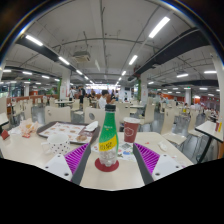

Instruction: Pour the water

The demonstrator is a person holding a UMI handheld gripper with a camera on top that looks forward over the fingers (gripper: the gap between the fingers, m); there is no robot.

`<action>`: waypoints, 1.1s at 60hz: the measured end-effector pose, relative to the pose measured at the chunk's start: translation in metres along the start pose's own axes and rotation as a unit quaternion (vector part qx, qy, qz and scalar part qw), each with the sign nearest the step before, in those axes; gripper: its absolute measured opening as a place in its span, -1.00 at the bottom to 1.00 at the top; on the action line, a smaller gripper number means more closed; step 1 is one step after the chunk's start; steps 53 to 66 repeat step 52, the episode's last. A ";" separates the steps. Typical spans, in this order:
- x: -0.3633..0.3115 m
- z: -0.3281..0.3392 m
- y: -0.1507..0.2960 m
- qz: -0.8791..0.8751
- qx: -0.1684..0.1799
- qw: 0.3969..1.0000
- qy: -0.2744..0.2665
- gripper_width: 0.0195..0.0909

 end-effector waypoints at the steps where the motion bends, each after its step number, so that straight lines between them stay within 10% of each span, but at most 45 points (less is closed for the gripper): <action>1: -0.001 0.009 -0.002 0.002 -0.002 1.000 -0.001 0.83; 30: -0.042 0.199 -0.044 0.041 -0.002 0.999 -0.012 0.83; 66: -0.047 0.220 -0.054 0.009 0.003 1.000 -0.010 0.83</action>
Point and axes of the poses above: the point between the fingertips, and its own axes, seen from behind it with the camera up: x to the right, y up, z backward, against the way the camera looks, the point moved 2 cm from there along z, backward, against the way the camera looks, and after that the axes turned 4 degrees about -x, right-handed, at the moved point
